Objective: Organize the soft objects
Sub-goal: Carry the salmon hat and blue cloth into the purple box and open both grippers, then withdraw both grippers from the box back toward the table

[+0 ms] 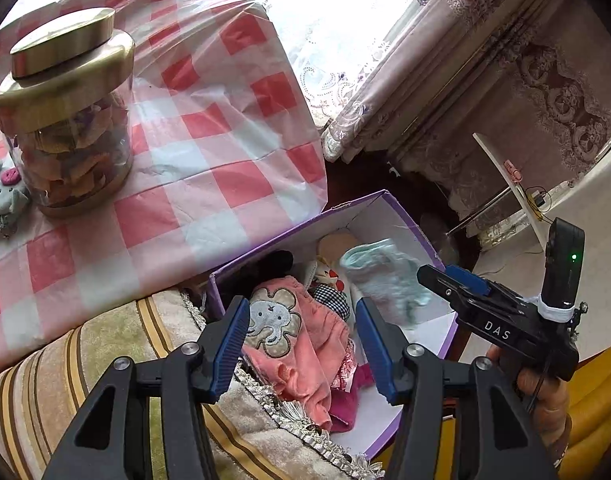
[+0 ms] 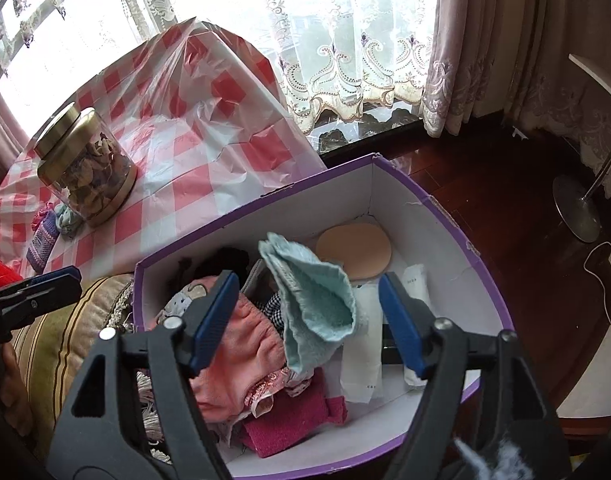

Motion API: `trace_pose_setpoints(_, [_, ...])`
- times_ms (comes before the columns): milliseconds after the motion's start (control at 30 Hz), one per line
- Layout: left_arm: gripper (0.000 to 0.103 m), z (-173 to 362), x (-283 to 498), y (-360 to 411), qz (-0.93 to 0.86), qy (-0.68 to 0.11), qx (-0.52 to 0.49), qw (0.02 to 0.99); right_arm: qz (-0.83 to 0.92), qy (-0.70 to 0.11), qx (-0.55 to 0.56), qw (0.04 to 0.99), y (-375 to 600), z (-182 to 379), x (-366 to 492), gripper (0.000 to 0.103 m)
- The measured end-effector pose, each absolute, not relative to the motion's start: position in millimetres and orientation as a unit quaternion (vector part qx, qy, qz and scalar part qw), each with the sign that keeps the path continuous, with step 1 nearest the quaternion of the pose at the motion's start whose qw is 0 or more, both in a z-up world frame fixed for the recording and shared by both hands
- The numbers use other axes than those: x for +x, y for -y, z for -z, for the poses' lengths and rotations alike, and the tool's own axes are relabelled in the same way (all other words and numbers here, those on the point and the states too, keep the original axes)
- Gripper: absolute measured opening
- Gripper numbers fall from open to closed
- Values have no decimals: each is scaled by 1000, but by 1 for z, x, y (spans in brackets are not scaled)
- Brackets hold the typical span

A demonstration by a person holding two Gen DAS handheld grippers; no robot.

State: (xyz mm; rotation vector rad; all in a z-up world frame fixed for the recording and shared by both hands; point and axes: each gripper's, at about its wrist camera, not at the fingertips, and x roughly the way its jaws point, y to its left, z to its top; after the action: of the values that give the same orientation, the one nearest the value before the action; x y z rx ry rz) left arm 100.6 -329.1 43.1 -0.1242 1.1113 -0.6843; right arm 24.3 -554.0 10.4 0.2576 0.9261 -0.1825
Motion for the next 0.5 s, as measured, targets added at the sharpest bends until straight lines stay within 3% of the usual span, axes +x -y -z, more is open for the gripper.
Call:
trace_pose_setpoints(133, [57,-56,96,324,314,-489,-30,813,83,-446,110,884,547,-18,27,80])
trace_pose_setpoints(300, [71,-83,90,303,281,-421,1,862,53,-414,83,905,525,-41,24,82])
trace_pose_setpoints(367, [84,-94,87,292,240,-389,23,889,36,-389,72,918,512,-55,22,88])
trace_pose_setpoints(500, [85,-104,80,261,202,-329,57,921,7,-349,53,936,483,-78,22,96])
